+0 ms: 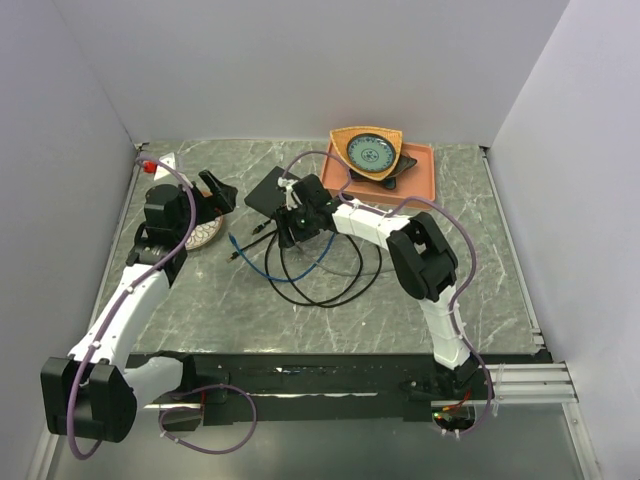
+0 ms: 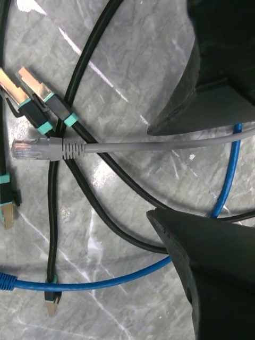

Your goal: Insert the plug into the switch port

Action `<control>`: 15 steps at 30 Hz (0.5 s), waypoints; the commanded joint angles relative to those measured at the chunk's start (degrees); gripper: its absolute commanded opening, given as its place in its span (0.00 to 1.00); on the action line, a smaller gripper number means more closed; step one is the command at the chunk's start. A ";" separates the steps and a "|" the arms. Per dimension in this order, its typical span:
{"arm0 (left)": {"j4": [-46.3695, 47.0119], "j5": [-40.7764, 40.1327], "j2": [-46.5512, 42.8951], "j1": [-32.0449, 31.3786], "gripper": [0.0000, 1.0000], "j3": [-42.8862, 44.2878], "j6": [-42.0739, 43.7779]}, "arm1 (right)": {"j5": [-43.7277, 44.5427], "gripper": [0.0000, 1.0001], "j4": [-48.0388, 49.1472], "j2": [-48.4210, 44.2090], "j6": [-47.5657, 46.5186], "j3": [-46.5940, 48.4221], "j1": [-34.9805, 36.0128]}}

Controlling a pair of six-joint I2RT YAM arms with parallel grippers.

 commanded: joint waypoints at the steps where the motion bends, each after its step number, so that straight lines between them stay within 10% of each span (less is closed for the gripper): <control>1: 2.30 1.26 -1.59 -0.07 0.96 -0.35 -0.42 | -1.77 0.64 1.87 2.14 0.77 3.10 -0.15; 9: 1.43 0.99 -1.68 -0.07 0.96 -0.18 -0.24 | -0.81 0.56 3.45 3.37 0.77 2.75 -0.07; 15: 1.69 0.82 -2.82 -0.07 0.96 -0.79 -0.07 | -2.03 0.18 4.42 3.28 0.06 2.75 -0.42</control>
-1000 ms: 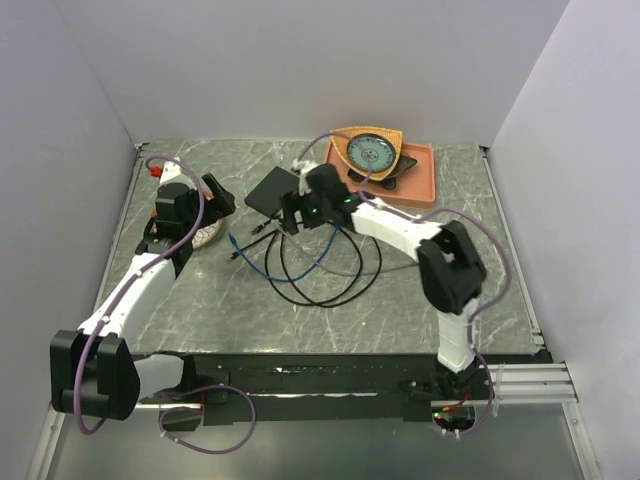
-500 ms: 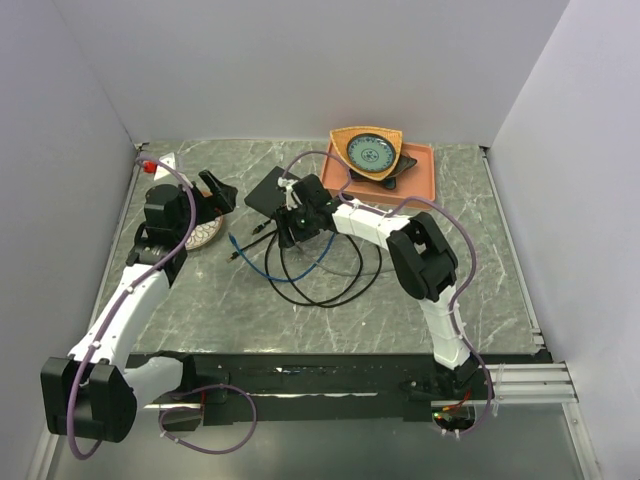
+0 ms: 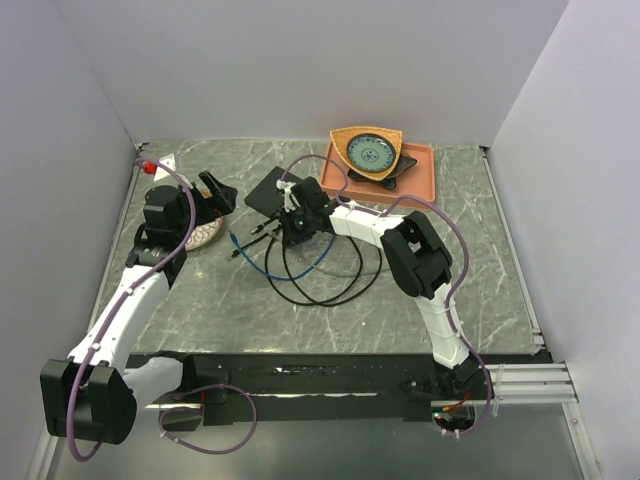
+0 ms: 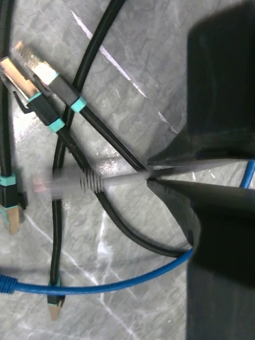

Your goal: Insert the plug into the switch port

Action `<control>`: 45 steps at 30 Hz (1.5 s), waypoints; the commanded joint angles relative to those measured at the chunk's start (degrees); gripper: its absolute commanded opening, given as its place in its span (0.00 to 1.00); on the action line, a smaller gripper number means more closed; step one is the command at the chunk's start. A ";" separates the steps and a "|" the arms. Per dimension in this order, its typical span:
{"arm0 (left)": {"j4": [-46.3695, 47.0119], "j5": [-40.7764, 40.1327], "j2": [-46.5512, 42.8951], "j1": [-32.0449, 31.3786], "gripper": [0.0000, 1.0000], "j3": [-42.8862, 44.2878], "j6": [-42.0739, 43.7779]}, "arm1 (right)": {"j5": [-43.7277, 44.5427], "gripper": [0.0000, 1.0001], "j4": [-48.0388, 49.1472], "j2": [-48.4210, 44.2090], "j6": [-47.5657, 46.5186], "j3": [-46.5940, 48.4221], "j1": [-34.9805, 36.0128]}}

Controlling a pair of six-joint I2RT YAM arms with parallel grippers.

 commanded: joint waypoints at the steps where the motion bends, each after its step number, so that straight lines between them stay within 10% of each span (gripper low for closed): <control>1: 1.86 0.42 -2.21 -0.07 0.96 -0.57 -0.11 | -0.51 0.15 1.62 0.35 -0.57 2.05 -0.24; 17: 8.53 11.75 -2.74 -0.07 0.96 -4.34 1.39 | 0.03 0.00 2.31 -17.92 -4.79 -9.28 -2.88; 28: 23.98 32.91 0.86 -0.07 0.96 -8.22 -3.35 | -36.61 0.00 20.42 -31.46 0.83 -27.82 -10.96; 45: 38.61 46.74 8.24 -2.18 0.89 -8.05 -12.94 | -39.00 0.00 17.79 -39.55 -0.65 -29.24 -10.44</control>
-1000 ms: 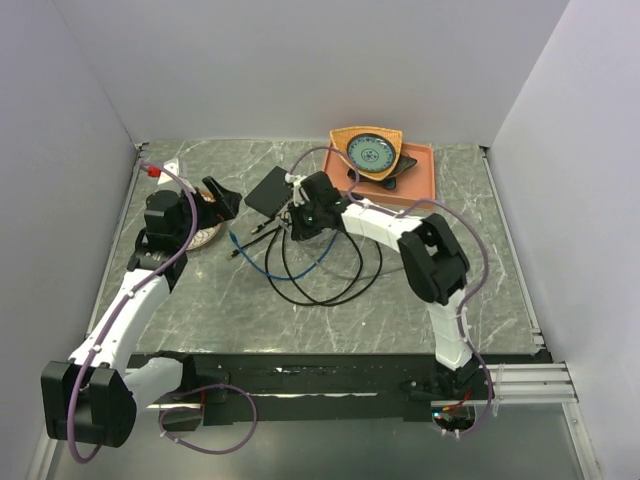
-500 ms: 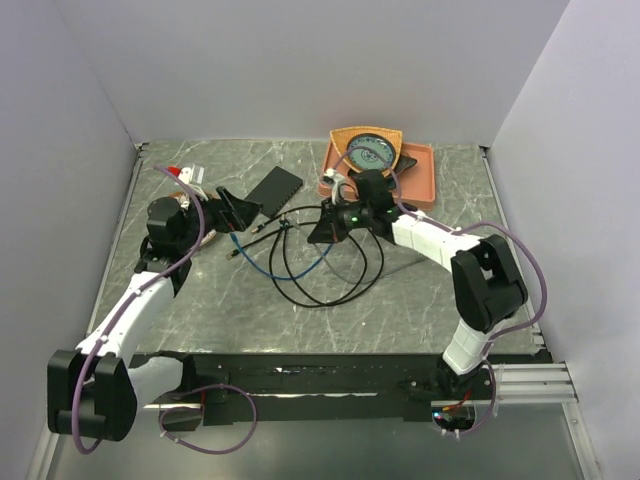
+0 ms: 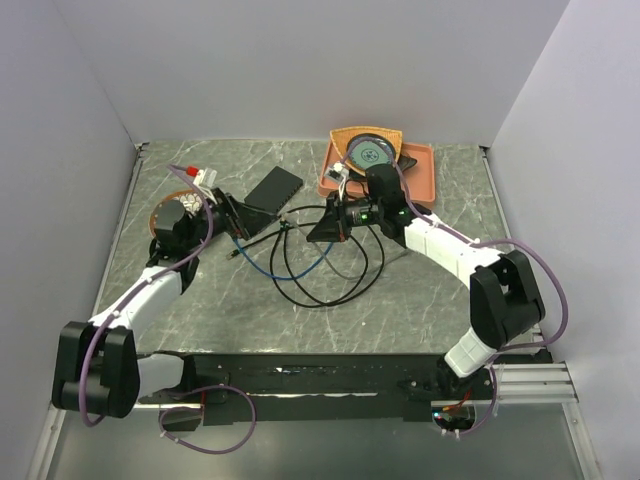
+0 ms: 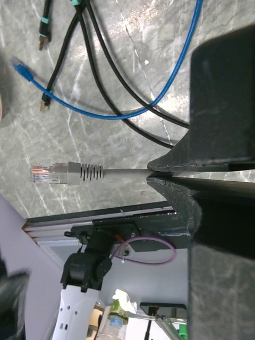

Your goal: Insert the plug into the switch port

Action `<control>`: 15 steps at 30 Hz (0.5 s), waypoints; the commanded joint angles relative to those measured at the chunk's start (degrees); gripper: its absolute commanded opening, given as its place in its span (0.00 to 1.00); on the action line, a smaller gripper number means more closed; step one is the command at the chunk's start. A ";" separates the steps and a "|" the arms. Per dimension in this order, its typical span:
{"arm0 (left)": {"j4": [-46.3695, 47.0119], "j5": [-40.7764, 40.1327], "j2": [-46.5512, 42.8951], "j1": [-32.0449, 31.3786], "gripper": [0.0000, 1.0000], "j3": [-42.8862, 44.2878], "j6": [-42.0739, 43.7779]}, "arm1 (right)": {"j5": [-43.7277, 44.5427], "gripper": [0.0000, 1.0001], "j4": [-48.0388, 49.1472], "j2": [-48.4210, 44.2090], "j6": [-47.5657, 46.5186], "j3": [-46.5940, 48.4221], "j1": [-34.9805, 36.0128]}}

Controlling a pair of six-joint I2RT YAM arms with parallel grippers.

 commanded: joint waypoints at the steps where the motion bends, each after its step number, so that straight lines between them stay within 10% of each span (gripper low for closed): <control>1: 2.87 2.70 1.21 -1.87 0.88 3.10 -0.66 | -1.34 0.00 1.35 -4.51 -0.31 0.27 0.88; 15: 4.71 3.31 5.69 -6.10 0.48 6.44 -2.32 | 1.38 0.00 -2.43 -7.15 -2.16 0.36 2.20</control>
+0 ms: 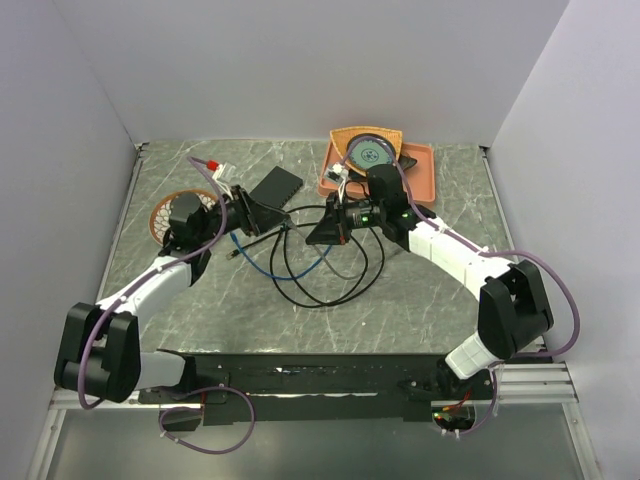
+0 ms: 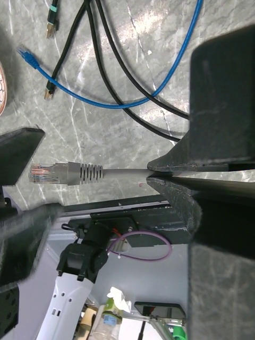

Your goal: Insert the plug into the switch port

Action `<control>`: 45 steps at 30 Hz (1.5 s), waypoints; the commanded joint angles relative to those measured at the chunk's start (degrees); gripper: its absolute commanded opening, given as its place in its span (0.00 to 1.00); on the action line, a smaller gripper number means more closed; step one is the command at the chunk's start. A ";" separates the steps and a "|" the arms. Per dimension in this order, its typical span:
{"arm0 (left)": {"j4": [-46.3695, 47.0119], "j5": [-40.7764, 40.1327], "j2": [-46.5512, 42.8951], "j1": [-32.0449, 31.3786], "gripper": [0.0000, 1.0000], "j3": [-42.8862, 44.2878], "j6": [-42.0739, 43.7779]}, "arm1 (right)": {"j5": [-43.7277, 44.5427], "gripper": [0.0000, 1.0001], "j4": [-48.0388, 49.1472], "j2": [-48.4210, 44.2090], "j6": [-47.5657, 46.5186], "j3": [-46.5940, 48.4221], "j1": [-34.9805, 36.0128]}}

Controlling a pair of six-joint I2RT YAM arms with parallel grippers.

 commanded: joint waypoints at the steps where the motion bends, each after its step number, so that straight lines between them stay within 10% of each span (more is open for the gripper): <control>1: 4.64 2.02 1.36 -0.76 0.41 2.27 -1.60 | 0.79 0.00 -0.33 -3.50 -1.11 0.53 0.65; 10: 2.36 3.08 3.74 -1.91 0.01 5.08 -0.99 | 4.30 0.00 -2.44 -4.20 -2.33 1.32 1.53; 15: 1.23 0.02 2.16 -2.00 0.01 5.25 -1.78 | 11.24 0.09 -6.83 -6.05 -4.97 3.43 2.41; 20: -2.21 -4.38 -0.65 -2.17 0.01 5.87 -2.04 | 22.29 0.55 -6.05 -11.48 -6.20 1.86 4.08; 26: -8.34 -10.01 -2.41 -2.26 0.01 6.83 -3.54 | 33.73 0.86 -4.02 -15.71 -7.78 0.00 8.11; 45: -12.76 -14.15 -2.06 -2.70 0.01 7.80 -8.90 | 48.69 0.73 -1.56 -2.80 -7.88 9.84 15.33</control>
